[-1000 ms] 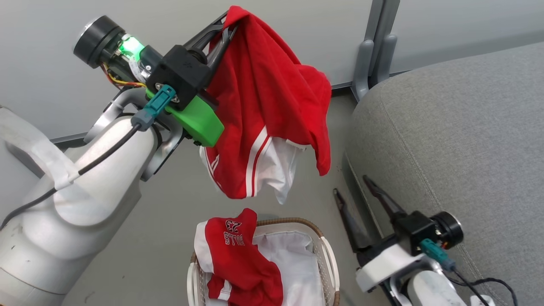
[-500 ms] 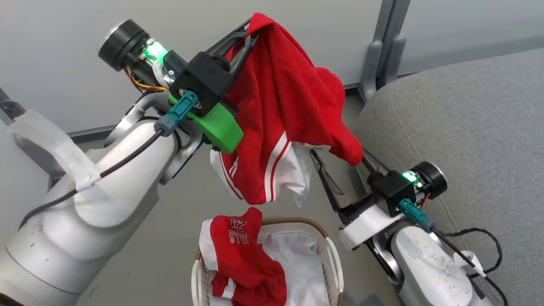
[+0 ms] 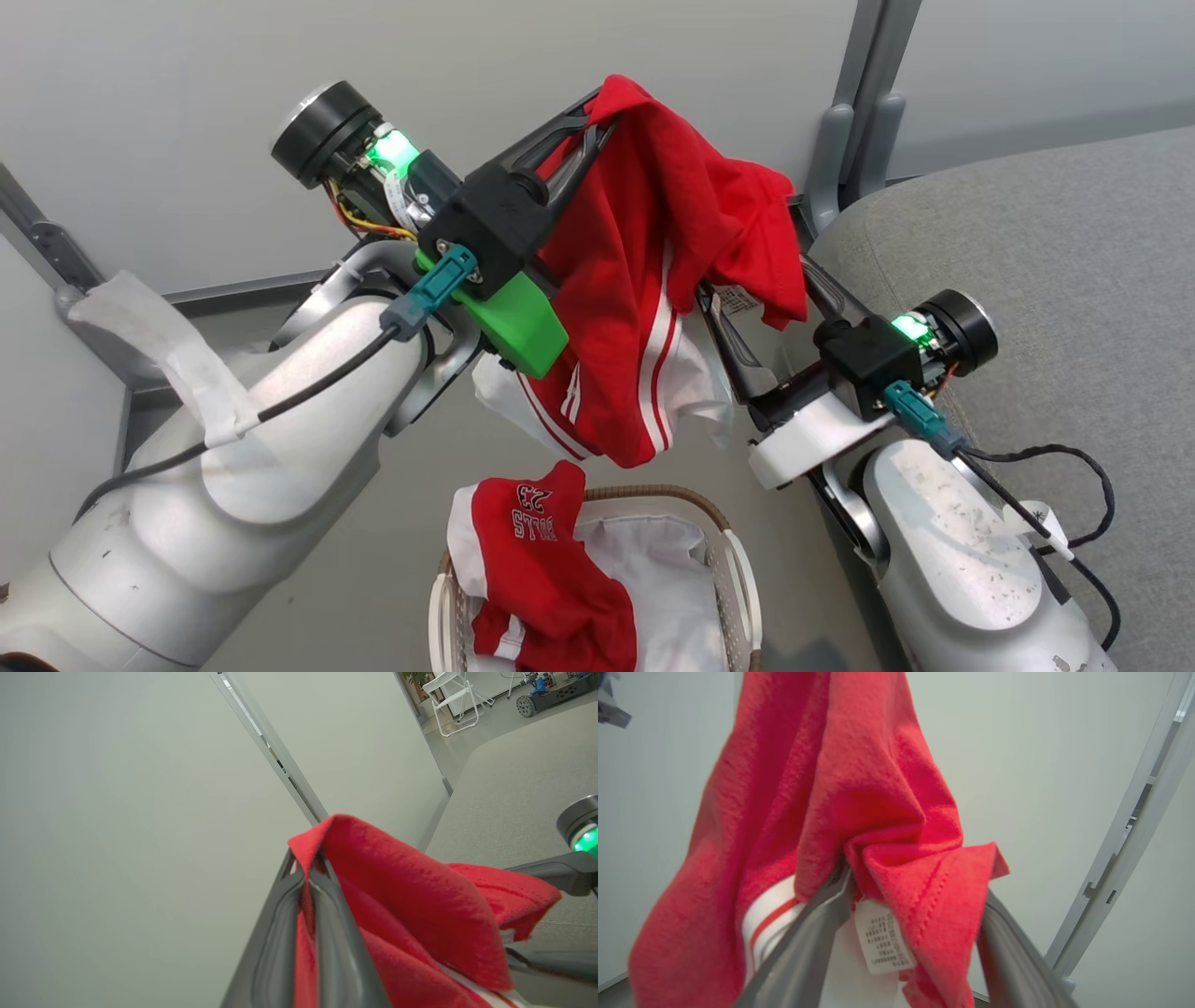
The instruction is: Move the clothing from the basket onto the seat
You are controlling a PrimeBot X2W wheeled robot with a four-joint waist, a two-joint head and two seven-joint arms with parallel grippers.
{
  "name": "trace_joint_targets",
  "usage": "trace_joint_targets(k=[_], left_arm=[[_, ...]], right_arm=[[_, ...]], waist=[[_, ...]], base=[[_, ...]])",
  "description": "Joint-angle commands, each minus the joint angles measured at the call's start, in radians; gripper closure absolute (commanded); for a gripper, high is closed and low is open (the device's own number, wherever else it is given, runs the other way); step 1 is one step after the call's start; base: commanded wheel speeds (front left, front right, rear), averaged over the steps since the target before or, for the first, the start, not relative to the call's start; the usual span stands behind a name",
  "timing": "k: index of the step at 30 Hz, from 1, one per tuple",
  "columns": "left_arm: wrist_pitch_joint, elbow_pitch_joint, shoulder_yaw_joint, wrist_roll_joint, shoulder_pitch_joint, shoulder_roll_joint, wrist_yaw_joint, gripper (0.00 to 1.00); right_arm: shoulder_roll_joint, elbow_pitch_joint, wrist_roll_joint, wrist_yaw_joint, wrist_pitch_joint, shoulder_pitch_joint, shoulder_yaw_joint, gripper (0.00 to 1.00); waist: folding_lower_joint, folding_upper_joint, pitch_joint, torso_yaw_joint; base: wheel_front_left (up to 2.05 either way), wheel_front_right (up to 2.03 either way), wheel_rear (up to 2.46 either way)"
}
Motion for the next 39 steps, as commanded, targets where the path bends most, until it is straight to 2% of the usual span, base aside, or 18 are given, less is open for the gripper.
trace_joint_targets(k=[1,2,4,5,7,8,9,21,22,23,24,25,26,32,39], left_arm=[[-0.005,-0.005,-0.001,-0.003,0.016,-0.006,-0.001,1.0],[-0.006,-0.008,-0.003,-0.005,0.017,-0.008,-0.001,1.0],[-0.007,-0.011,-0.006,-0.007,0.017,-0.011,0.0,1.0],[-0.007,-0.011,-0.008,-0.008,0.017,-0.012,0.0,1.0],[-0.008,-0.013,-0.009,-0.01,0.016,-0.014,0.0,1.0],[-0.008,-0.013,-0.008,-0.013,0.016,-0.014,0.0,1.0],[-0.01,-0.012,-0.007,-0.016,0.017,-0.014,0.002,1.0],[-0.046,0.025,0.031,-0.095,0.095,0.009,0.029,0.98],[-0.054,0.029,0.036,-0.105,0.107,0.008,0.031,0.79],[-0.063,0.037,0.041,-0.113,0.12,0.008,0.036,0.64],[-0.071,0.043,0.044,-0.117,0.131,0.008,0.039,0.56],[-0.08,0.05,0.047,-0.121,0.143,0.007,0.044,0.37],[-0.092,0.058,0.051,-0.13,0.16,0.004,0.049,0.02],[-0.136,0.098,0.089,-0.187,0.252,-0.036,0.069,0.0],[-0.15,0.124,0.132,-0.193,0.363,-0.093,0.059,0.0]], right_arm=[[-0.004,0.012,0.0,-0.001,-0.002,-0.016,0.009,0.0],[-0.004,0.026,0.003,-0.001,-0.002,-0.025,0.017,0.0],[-0.004,0.059,0.014,-0.001,-0.002,-0.042,0.033,0.19],[-0.004,0.076,0.018,-0.001,-0.002,-0.05,0.041,0.58],[-0.004,0.108,0.027,-0.001,-0.002,-0.068,0.055,0.82],[-0.004,0.118,0.032,-0.001,-0.002,-0.077,0.058,0.86],[-0.004,0.125,0.036,-0.001,-0.002,-0.082,0.06,1.0],[-0.004,0.117,0.049,-0.001,-0.002,-0.067,0.024,1.0],[-0.004,0.113,0.048,-0.001,-0.002,-0.067,0.018,1.0],[-0.004,0.109,0.045,-0.001,-0.002,-0.066,0.01,1.0],[-0.004,0.105,0.043,-0.001,-0.002,-0.066,0.004,1.0],[-0.004,0.102,0.042,-0.001,-0.002,-0.066,-0.002,1.0],[-0.004,0.099,0.04,-0.001,-0.002,-0.066,-0.007,1.0],[-0.004,0.086,0.031,-0.001,-0.002,-0.065,-0.038,1.0],[-0.004,0.065,0.023,-0.001,-0.002,-0.06,-0.071,1.0]], waist=[[0.0,0.0,0.0,0.001],[0.0,0.0,0.0,0.002],[0.0,0.0,0.0,0.003],[0.0,0.0,0.0,0.004],[0.0,0.0,0.0,0.006],[0.0,0.0,0.001,0.007],[0.0,0.0,0.002,0.008],[0.0,0.0,0.013,0.004],[0.0,0.0,0.015,0.004],[0.0,0.0,0.016,0.004],[0.0,0.0,0.017,0.004],[0.0,0.0,0.018,0.004],[0.0,0.0,0.019,0.004],[0.0,0.0,0.024,0.012],[0.0,0.0,0.033,0.017]], base=[[0.0,0.0,0.0],[0.0,0.0,0.0],[0.0,0.0,0.0],[0.0,0.0,0.0],[0.0,0.0,0.0],[0.0,0.0,0.0],[0.0,0.0,0.0],[0.0,0.0,0.0],[0.0,0.0,0.0],[0.0,0.0,0.0],[0.0,0.0,0.0],[0.0,0.0,0.0],[0.0,0.0,0.0],[0.0,0.0,0.0],[0.0,0.0,0.0]])
